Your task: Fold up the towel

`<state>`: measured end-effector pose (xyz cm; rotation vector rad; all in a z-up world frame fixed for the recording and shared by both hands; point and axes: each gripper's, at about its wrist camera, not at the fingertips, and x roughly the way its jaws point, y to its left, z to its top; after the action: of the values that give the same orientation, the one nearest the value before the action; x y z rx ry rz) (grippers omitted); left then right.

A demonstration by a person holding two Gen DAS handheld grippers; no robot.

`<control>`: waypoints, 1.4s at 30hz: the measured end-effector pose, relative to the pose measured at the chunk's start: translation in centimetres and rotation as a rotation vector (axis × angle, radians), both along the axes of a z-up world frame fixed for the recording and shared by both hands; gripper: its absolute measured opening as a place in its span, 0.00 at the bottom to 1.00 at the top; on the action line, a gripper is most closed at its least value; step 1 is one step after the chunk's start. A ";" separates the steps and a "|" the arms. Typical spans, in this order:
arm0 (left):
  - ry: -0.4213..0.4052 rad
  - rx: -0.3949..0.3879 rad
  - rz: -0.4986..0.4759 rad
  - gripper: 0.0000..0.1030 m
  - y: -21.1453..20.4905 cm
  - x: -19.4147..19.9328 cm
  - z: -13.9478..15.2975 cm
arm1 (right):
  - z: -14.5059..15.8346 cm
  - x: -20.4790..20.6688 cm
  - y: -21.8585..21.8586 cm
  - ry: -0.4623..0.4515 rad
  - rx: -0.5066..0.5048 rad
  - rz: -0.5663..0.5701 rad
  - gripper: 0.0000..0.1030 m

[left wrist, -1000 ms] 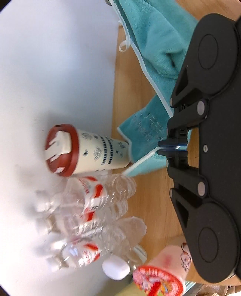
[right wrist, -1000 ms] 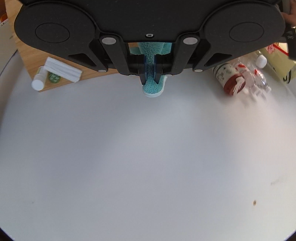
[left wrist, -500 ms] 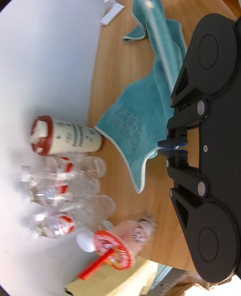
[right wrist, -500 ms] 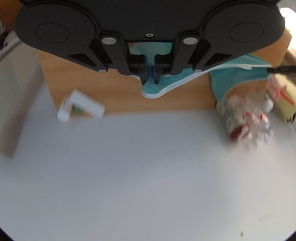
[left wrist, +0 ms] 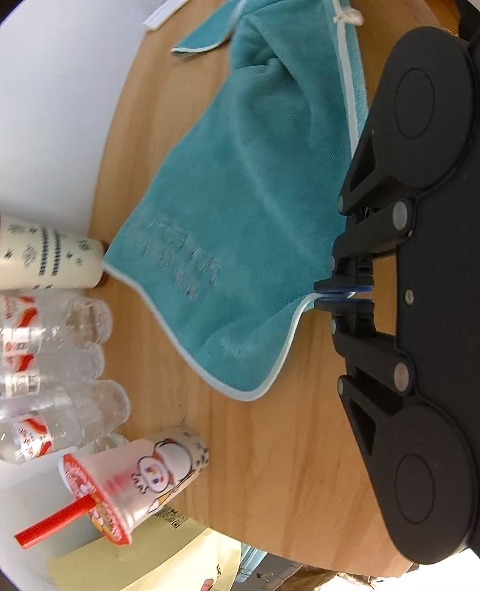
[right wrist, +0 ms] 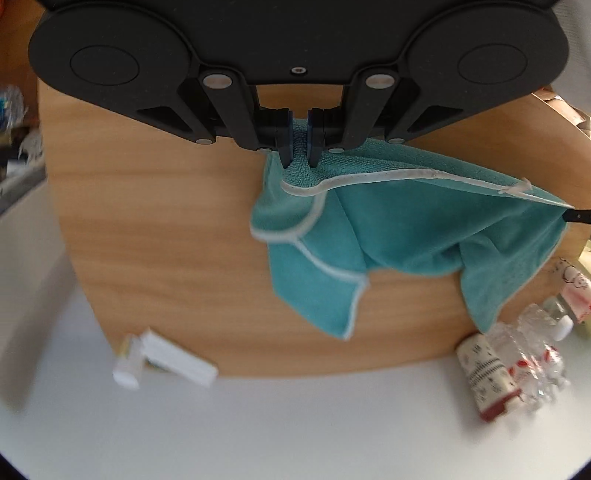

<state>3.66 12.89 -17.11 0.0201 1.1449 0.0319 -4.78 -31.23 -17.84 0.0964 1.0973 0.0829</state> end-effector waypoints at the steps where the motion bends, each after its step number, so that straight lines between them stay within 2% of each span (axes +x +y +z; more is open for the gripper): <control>1: 0.009 0.005 -0.002 0.02 -0.2 -0.2 -0.4 | -0.4 -0.2 -0.1 0.003 -0.001 -0.003 0.07; 5: 0.033 0.024 -0.007 0.03 -0.4 -1.2 -1.8 | -1.9 -0.8 0.0 0.017 -0.034 0.003 0.11; 7: 0.041 0.028 -0.006 0.03 -0.3 -1.6 -2.3 | -2.3 -0.9 -0.2 0.032 -0.042 -0.006 0.19; 10: 0.041 0.030 -0.006 0.11 0.1 -1.8 -1.9 | -2.1 -1.2 -1.0 0.018 -0.030 -0.023 0.35; 12: 0.037 0.028 0.003 0.25 0.6 -1.9 -1.3 | -1.8 -1.1 -1.7 0.003 -0.015 -0.025 0.38; 15: 0.016 0.018 0.006 0.27 1.8 -2.4 0.3 | -0.6 -0.9 -2.3 -0.019 -0.015 -0.018 0.43; 20: -0.001 0.074 -0.008 0.27 3.3 -1.8 1.6 | 1.8 -0.3 -2.7 -0.075 0.018 -0.022 0.44; 25: -0.042 0.091 0.043 0.28 5.3 0.8 1.9 | 3.7 1.1 -1.4 -0.119 0.051 0.002 0.44; 27: -0.078 0.114 0.049 0.39 6.2 2.5 1.8 | 4.6 1.2 -1.1 -0.136 0.061 0.025 0.45; 29: -0.081 0.122 0.038 0.40 6.7 3.7 1.4 | 5.0 1.5 -0.8 -0.130 0.025 0.050 0.48; 34: -0.059 0.119 0.005 0.40 7.3 5.7 -0.1 | 2.8 3.5 0.4 -0.040 0.034 0.036 0.48; 38: -0.030 0.106 -0.029 0.39 7.5 7.0 -1.5 | 0.8 4.7 2.6 0.008 -0.042 0.042 0.48; 40: -0.021 0.114 -0.054 0.37 7.3 7.0 -1.9 | 0.0 5.3 3.2 0.033 -0.078 0.016 0.48; 41: -0.011 0.108 -0.074 0.31 7.2 7.1 -2.2 | -0.4 5.5 3.4 0.045 -0.097 0.000 0.48; 42: -0.010 0.103 -0.086 0.31 7.1 7.2 -2.3 | -0.7 5.7 3.6 0.056 -0.107 -0.011 0.48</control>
<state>10.83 20.01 -19.39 0.1605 1.1302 0.0145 0.94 -27.67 -18.52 0.0086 1.1548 0.0111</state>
